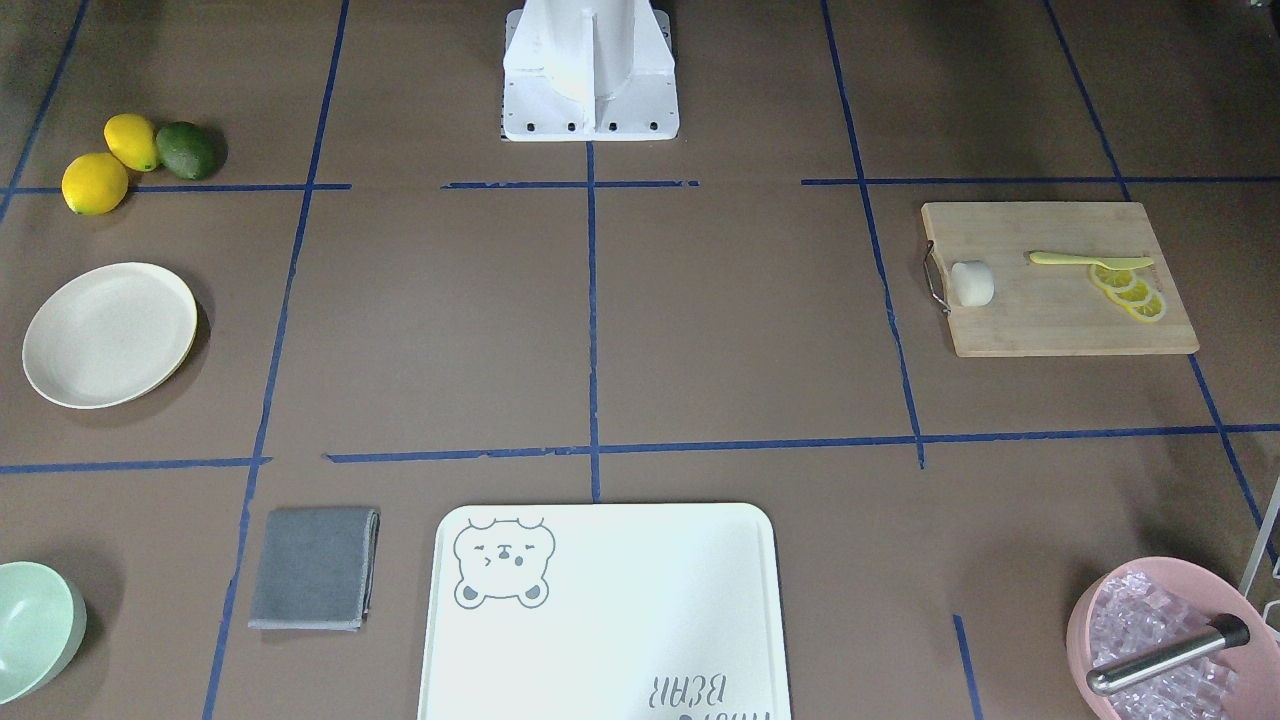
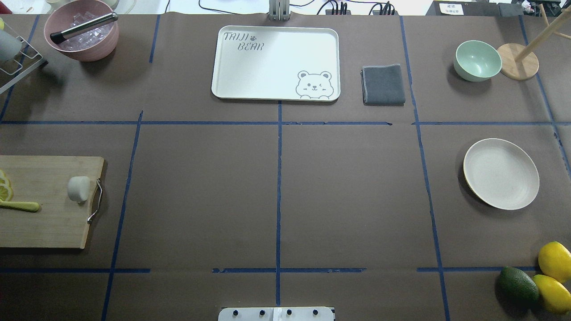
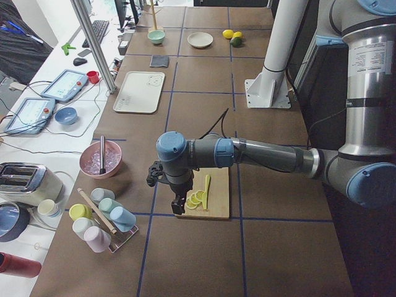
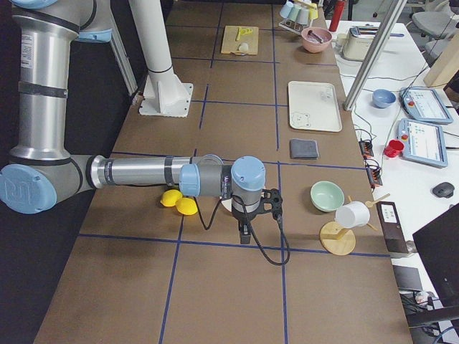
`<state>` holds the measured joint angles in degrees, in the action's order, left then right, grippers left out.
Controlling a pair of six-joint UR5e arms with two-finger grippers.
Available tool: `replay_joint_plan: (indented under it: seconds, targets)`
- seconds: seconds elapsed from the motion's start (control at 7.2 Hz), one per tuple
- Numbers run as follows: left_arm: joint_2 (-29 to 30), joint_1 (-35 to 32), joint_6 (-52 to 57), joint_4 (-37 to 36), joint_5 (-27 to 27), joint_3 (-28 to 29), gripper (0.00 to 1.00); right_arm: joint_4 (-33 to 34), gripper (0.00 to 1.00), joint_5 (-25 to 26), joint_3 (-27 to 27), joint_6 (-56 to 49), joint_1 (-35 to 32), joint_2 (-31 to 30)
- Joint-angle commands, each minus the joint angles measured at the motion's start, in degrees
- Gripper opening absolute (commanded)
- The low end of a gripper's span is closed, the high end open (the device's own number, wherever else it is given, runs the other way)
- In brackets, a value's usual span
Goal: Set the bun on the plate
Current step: 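Move the right gripper down to the rim of the white plate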
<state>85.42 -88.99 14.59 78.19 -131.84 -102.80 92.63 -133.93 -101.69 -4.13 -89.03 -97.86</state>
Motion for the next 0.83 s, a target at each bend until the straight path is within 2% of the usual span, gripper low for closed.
replay_joint_plan:
  seconds: [0.0, 0.14, 0.42, 0.69]
  targets:
    - [0.1, 0.04, 0.0, -0.14, 0.0, -0.2, 1.0, -0.08, 1.0, -0.36, 0.0, 0.0, 0.09, 0.04]
    - [0.01, 0.04, 0.0, -0.15, -0.09, -0.2, 1.0, -0.17, 1.0, -0.45, -0.09, 0.09, 0.26, 0.12]
    - [0.01, 0.04, 0.0, -0.23, -0.09, -0.2, 1.0, -1.04, 1.0, -1.76, -0.18, 0.0, 4.81, 0.65]
    - [0.01, 0.04, 0.0, -0.23, -0.09, -0.38, 1.0, -12.14, 1.0, -2.57, 0.69, 14.59, 10.95, 0.22]
